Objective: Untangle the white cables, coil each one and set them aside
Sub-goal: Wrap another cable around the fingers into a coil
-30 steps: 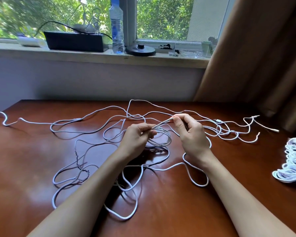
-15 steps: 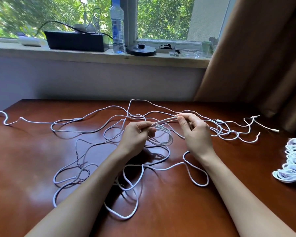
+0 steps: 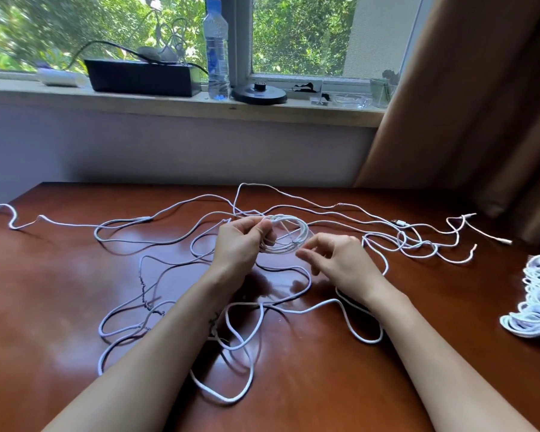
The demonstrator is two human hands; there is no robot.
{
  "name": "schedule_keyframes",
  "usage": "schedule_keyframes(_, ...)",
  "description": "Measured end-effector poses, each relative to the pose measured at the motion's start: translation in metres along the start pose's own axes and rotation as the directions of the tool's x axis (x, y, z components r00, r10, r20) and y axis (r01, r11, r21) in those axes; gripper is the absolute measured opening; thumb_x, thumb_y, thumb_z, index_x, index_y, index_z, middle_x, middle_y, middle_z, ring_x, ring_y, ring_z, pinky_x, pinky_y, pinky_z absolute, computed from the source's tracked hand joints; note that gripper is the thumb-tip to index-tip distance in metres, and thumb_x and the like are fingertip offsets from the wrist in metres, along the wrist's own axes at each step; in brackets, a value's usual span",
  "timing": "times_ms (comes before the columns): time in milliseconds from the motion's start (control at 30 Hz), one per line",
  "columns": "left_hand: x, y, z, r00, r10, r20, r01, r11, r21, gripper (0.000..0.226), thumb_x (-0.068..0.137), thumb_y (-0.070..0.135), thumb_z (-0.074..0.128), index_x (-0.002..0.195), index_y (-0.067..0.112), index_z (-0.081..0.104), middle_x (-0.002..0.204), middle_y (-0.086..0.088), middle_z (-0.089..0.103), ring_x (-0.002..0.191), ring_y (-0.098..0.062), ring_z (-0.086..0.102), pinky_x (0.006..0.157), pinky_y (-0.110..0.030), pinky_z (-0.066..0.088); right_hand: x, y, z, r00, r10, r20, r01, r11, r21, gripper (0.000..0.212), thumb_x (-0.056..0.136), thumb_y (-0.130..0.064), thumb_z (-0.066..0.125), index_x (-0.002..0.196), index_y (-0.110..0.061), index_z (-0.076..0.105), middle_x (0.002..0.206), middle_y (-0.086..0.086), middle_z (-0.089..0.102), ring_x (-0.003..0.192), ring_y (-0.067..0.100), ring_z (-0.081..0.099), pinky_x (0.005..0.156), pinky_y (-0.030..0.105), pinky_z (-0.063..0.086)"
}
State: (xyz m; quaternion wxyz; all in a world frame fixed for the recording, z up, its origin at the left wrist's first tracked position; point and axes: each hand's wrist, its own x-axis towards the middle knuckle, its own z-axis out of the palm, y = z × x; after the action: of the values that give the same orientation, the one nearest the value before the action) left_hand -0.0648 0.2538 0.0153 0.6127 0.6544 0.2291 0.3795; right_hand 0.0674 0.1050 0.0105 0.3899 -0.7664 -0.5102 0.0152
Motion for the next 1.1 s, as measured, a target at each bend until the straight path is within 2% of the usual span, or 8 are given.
schedule_keyframes(133,0.002,-0.003,0.0,0.995,-0.048,-0.089,0.048,0.999,-0.001,0.024,0.096,0.008,0.063,0.076,0.013,0.074,0.061,0.003,0.067,0.062,-0.014,0.06,0.072,-0.034,0.053,-0.002,-0.006,0.009,0.995,-0.093,0.041,0.093,0.996,0.006,0.011,0.09,-0.035,0.075,0.087,-0.024,0.074,0.059,-0.007,0.059,0.053,0.005,0.046,0.062,0.036,0.047)
schedule_keyframes(267,0.003,-0.004,-0.001,0.986,-0.055,-0.156,0.064,0.997,0.048,0.023,0.095,0.01,0.064,0.075,0.013,0.075,0.061,0.003,0.068,0.059,-0.012,0.061,0.065,-0.028,0.052,-0.003,-0.007,0.011,0.988,-0.148,0.051,0.148,0.989,0.015,0.006,0.09,-0.03,0.075,0.093,-0.026,0.072,0.063,-0.011,0.059,0.057,0.004,0.049,0.065,0.037,0.049)
schedule_keyframes(400,0.003,-0.006,-0.003,0.979,-0.014,-0.203,0.05,0.984,0.171,0.022,0.093,0.017,0.067,0.073,0.018,0.077,0.06,0.006,0.07,0.055,-0.007,0.059,0.064,-0.027,0.048,-0.006,-0.012,0.014,0.962,-0.272,-0.022,0.269,0.957,-0.106,0.009,0.091,-0.034,0.071,0.097,-0.027,0.072,0.091,-0.013,0.072,0.08,0.006,0.067,0.073,0.038,0.056)
schedule_keyframes(533,0.001,-0.002,-0.003,0.974,0.049,-0.219,0.011,0.964,0.267,0.023,0.091,0.019,0.068,0.07,0.019,0.076,0.063,0.003,0.073,0.052,-0.007,0.061,0.061,-0.027,0.051,-0.003,-0.016,0.015,0.888,-0.451,-0.087,0.407,0.861,-0.305,0.018,0.095,-0.037,0.062,0.093,-0.021,0.07,0.093,-0.007,0.066,0.086,0.019,0.061,0.068,0.042,0.055)
schedule_keyframes(633,-0.005,0.004,-0.002,0.973,0.106,-0.203,-0.03,0.938,0.346,0.02,0.093,0.016,0.067,0.075,0.016,0.077,0.064,-0.002,0.073,0.044,0.001,0.059,0.053,-0.017,0.044,-0.001,-0.021,0.017,0.815,-0.564,-0.134,0.448,0.76,-0.47,0.021,0.095,-0.035,0.062,0.087,-0.016,0.069,0.103,0.0,0.062,0.093,0.023,0.053,0.077,0.04,0.053)
schedule_keyframes(700,-0.007,0.005,0.0,0.973,0.143,-0.184,-0.062,0.92,0.387,0.021,0.093,0.015,0.066,0.074,0.019,0.076,0.059,-0.001,0.071,0.046,-0.001,0.061,0.054,-0.015,0.044,-0.001,-0.025,0.02,0.797,-0.587,-0.143,0.471,0.751,-0.463,0.017,0.095,-0.029,0.065,0.087,-0.014,0.068,0.109,0.0,0.064,0.096,0.024,0.055,0.082,0.04,0.052)
schedule_keyframes(867,-0.006,0.001,0.003,0.98,0.173,-0.1,-0.117,0.904,0.41,0.023,0.094,0.016,0.064,0.074,0.015,0.074,0.056,0.0,0.069,0.052,-0.014,0.068,0.059,-0.026,0.053,-0.001,-0.024,0.019,0.843,-0.508,-0.177,0.413,0.822,-0.393,0.022,0.098,-0.033,0.057,0.089,-0.016,0.067,0.09,-0.003,0.067,0.083,0.023,0.061,0.072,0.041,0.053)
schedule_keyframes(1100,-0.006,0.001,0.009,0.99,0.142,0.013,-0.141,0.958,0.248,0.017,0.095,0.006,0.062,0.084,0.008,0.075,0.059,-0.007,0.066,0.046,-0.014,0.059,0.05,-0.025,0.046,-0.005,-0.03,0.013,0.943,-0.145,-0.299,0.132,0.989,-0.066,0.02,0.094,-0.04,0.047,0.091,-0.029,0.063,0.073,-0.017,0.07,0.073,0.009,0.068,0.071,0.039,0.055)
